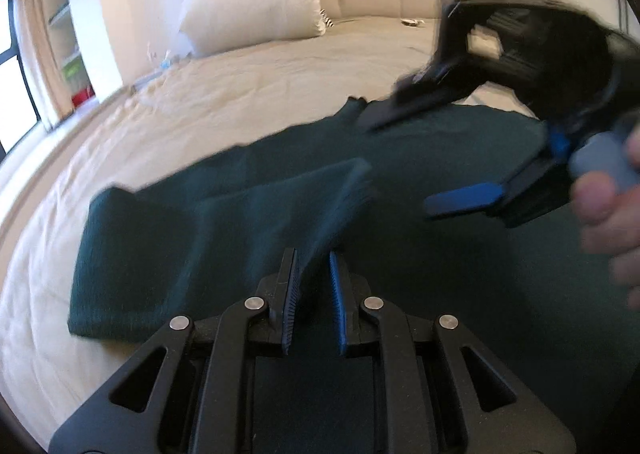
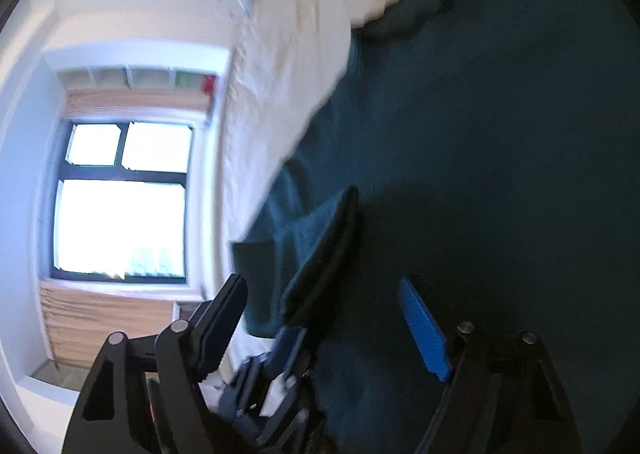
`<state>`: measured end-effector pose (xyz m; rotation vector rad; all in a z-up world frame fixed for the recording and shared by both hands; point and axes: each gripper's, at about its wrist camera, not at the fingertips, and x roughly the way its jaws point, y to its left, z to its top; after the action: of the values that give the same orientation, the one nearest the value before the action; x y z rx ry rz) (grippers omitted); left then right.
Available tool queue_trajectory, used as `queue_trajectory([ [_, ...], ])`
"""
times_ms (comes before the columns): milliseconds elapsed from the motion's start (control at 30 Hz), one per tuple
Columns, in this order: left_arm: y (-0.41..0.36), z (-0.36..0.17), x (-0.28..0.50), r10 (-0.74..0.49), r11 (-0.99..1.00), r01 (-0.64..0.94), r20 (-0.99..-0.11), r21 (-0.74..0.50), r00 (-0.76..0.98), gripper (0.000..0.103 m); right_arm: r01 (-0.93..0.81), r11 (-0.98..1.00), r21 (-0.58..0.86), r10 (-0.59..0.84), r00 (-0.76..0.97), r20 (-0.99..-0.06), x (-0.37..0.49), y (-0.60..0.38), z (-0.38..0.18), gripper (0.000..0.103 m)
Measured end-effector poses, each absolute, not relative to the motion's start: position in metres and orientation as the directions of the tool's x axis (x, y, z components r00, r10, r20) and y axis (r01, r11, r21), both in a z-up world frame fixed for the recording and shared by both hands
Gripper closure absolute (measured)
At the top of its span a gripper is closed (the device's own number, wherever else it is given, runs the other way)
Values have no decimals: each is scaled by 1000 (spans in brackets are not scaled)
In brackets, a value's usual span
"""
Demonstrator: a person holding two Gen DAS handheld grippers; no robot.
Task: Fold small clothes
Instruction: 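Fold the held sleeve across the sweater body with the left gripper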
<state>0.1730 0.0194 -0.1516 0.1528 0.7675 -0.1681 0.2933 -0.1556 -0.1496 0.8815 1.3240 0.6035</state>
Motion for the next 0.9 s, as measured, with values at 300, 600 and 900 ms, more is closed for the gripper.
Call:
queue_trajectory([
  [300,64,-146,188,-210,977,170,-683,-126,700,88,54,653,755,748,107,-655,314,-122,-156,93],
  [600,162,-144,200,-222,927,-62,-676,-370,703,88,46,743,668,621,324,-714,305,-212,-118,94],
  [900,219,-125,211,-171,890,-173,-661,-422,731,88,188,749,635,526,413,-743,288,-309,-118,94],
])
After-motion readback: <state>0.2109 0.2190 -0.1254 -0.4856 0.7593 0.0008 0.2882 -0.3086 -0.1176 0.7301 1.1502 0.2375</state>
